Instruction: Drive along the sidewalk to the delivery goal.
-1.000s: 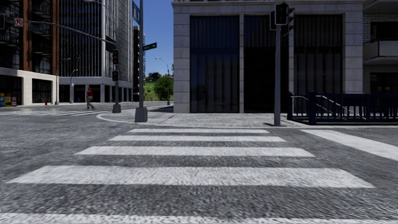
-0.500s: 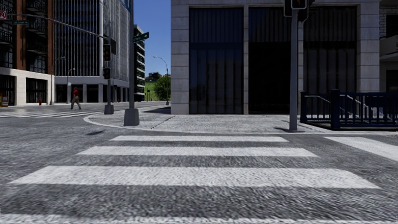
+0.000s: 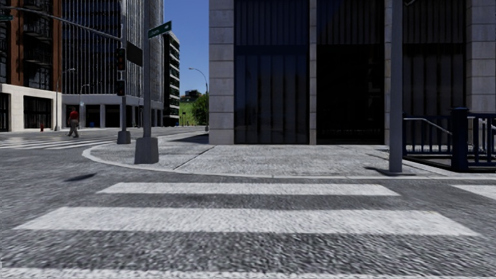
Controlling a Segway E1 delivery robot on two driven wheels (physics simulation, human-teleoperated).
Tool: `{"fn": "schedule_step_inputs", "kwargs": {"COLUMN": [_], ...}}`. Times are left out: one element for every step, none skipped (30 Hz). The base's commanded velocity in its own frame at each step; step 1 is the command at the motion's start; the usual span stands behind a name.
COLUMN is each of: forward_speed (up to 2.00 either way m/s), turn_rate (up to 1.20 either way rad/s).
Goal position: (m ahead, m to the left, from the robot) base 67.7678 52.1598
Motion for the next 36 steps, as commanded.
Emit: {"fn": "schedule_step_inputs", "kwargs": {"forward_speed": [2.00, 2.00, 2.00, 2.00, 2.00, 2.00, 2.00, 2.00, 2.00, 2.00, 2.00, 2.00, 2.00, 2.00, 2.00, 2.00, 2.00, 2.00, 2.00, 2.00, 2.00, 2.00, 2.00, 2.00, 2.00, 2.00, 2.00, 2.00, 2.00, 2.00, 2.00, 2.00, 2.00, 2.00, 2.00, 2.00], "turn_rate": [0.00, 0.00, 0.00, 0.00, 0.00, 0.00, 0.00, 0.00, 0.00, 0.00, 0.00, 0.00, 0.00, 0.00, 0.00, 0.00, 0.00, 0.00, 0.00, 0.00, 0.00, 0.00, 0.00, 0.00, 0.00, 0.00, 0.00, 0.00, 0.00, 0.00, 0.00, 0.00, 0.06, 0.06, 0.09, 0.10]}}
